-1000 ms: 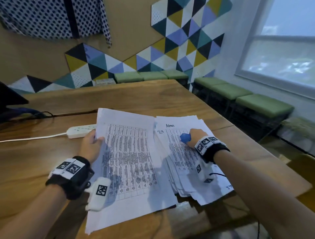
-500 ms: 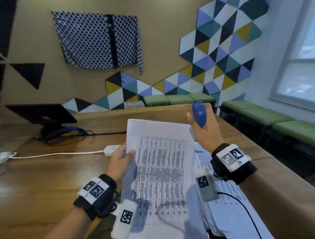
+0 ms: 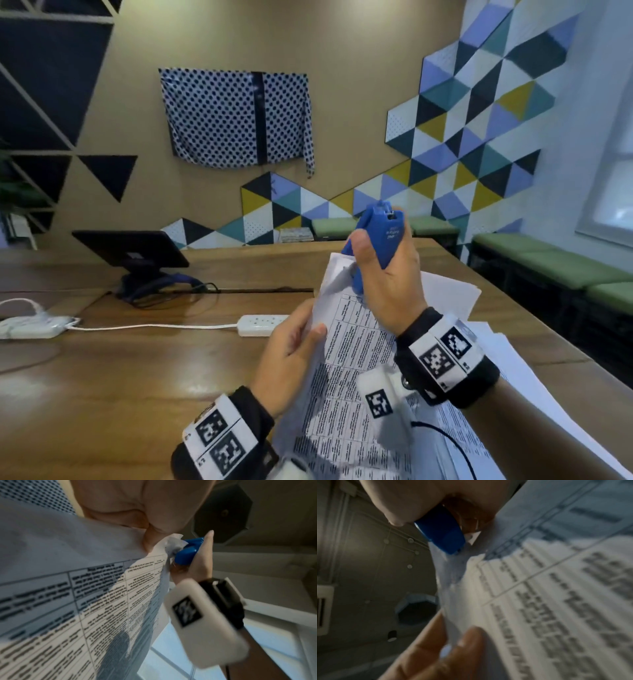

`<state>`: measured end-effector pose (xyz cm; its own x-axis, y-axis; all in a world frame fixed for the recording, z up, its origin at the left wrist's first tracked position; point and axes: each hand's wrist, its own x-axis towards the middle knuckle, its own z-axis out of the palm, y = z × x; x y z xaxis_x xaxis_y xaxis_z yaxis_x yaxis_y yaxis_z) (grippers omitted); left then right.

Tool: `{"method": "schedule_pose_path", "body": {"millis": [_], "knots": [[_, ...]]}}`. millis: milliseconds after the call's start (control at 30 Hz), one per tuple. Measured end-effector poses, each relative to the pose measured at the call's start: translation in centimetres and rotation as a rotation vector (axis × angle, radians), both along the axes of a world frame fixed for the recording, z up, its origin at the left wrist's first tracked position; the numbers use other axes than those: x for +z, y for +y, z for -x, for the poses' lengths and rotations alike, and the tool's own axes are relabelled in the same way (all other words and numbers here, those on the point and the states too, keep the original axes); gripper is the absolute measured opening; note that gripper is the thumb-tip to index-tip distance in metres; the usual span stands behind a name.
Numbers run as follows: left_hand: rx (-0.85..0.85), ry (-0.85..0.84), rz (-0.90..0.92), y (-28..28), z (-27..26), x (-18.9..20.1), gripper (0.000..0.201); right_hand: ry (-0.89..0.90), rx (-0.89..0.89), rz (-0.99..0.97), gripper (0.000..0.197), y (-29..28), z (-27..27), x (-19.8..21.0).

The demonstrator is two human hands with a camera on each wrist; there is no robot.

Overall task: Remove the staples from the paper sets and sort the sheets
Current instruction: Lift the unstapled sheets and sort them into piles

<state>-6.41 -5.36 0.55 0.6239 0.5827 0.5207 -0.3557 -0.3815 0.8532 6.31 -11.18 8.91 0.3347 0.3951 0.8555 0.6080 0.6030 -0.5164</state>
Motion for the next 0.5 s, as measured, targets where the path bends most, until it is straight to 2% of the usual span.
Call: {"method": "schedule_pose_path", "body": {"millis": [133,300,367,500], "knots": [[0.009,-0.006,-0.109,-0.8,-0.1,0.4,0.036,0.109,0.050,-0.036,0.025,-0.5,1.1,1.4],[0.035,0.033,-0.159,-1.3,-0.4,0.6,0.040,0.234,0.049,-0.047,0.026,-0.8,1.2,2.2],[0.038,0.055,-0.170,-1.6,-0.4,0.7,0.041,0.282,0.039,-0.055,0.020,-0.8,1.0,2.1],[0.059,0.087,-0.232,-2.1,-0.5,0.9,0.041,0.292,0.003,-0.077,0.021,-0.8,0.4,1.9]]}}
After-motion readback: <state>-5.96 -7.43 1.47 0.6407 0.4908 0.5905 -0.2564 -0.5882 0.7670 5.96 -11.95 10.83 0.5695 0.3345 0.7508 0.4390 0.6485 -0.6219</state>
